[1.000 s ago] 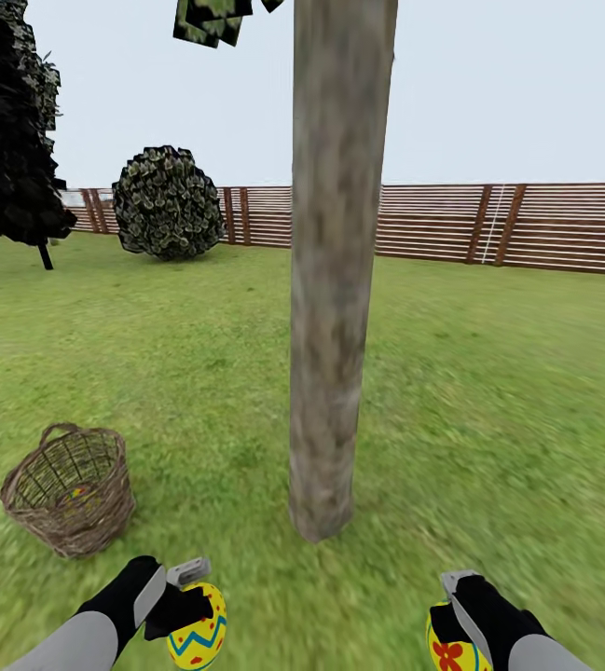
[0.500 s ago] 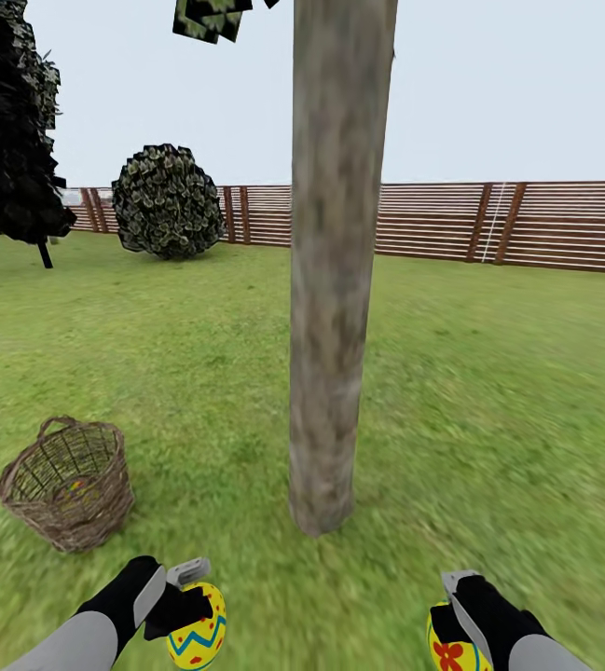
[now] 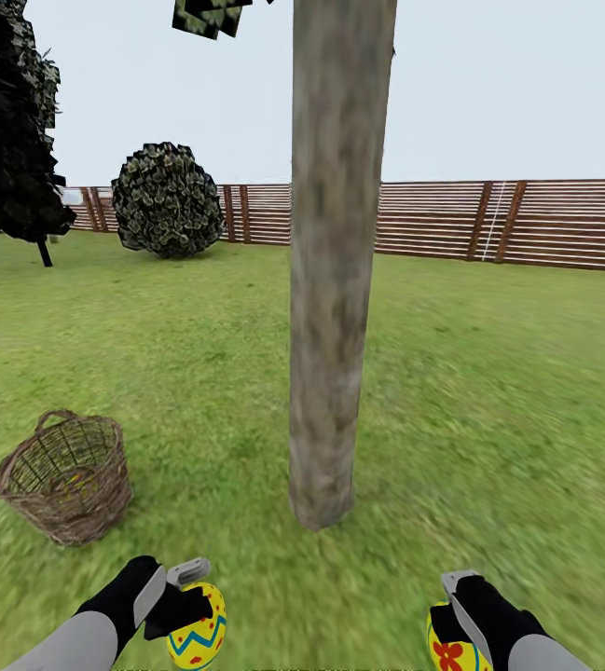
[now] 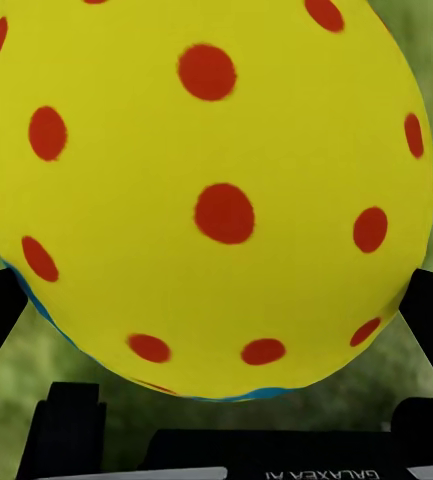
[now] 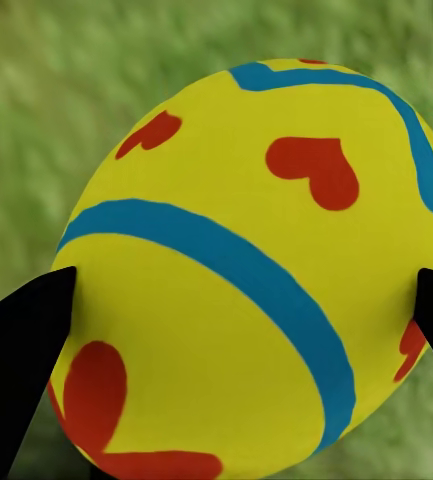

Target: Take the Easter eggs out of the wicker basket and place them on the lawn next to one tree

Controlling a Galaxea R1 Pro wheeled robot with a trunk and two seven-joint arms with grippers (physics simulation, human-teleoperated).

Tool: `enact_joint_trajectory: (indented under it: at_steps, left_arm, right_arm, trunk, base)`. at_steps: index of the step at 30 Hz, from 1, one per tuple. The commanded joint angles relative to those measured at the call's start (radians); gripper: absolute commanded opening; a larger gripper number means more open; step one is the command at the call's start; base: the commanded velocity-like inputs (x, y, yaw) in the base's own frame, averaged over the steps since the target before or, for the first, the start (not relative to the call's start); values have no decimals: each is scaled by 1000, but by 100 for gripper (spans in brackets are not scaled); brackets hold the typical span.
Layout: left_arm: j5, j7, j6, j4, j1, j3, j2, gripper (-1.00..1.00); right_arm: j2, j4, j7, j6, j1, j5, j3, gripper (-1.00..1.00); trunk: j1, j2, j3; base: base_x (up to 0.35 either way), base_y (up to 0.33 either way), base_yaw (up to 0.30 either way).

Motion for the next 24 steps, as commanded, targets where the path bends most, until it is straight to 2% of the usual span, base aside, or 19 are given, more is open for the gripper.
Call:
enact_joint_trajectory:
  at_steps: [1, 4, 8, 9, 24]
  left_arm:
    - [9, 2, 6, -1, 0, 1, 0, -100]
    - [9, 2, 7, -3, 0, 0, 9, -100]
    - [9, -2, 7, -8, 0, 0, 77, -100]
    - [9, -2, 7, -8, 0, 0, 84, -100]
    - [7, -3, 5, -3, 0, -1, 84, -100]
  right_arm:
    - [-1, -2, 1, 6, 0, 6, 4, -100]
    - [-4, -2, 3, 8, 0, 6, 4, -100]
    - [-26, -3, 7, 10, 0, 6, 2, -100]
    - [-27, -3, 7, 10, 0, 6, 3, -100]
    - [-27, -8, 1, 6, 0, 6, 2, -100]
  trunk:
    - [4, -8, -4]
    - [15, -29, -14]
    - [31, -57, -26]
    - [34, -64, -29]
    - [92, -169, -76]
  base:
    - [0, 0, 0]
    - [0, 0, 0]
    - [0, 0, 0]
    - [0, 0, 0]
    - [0, 0, 0]
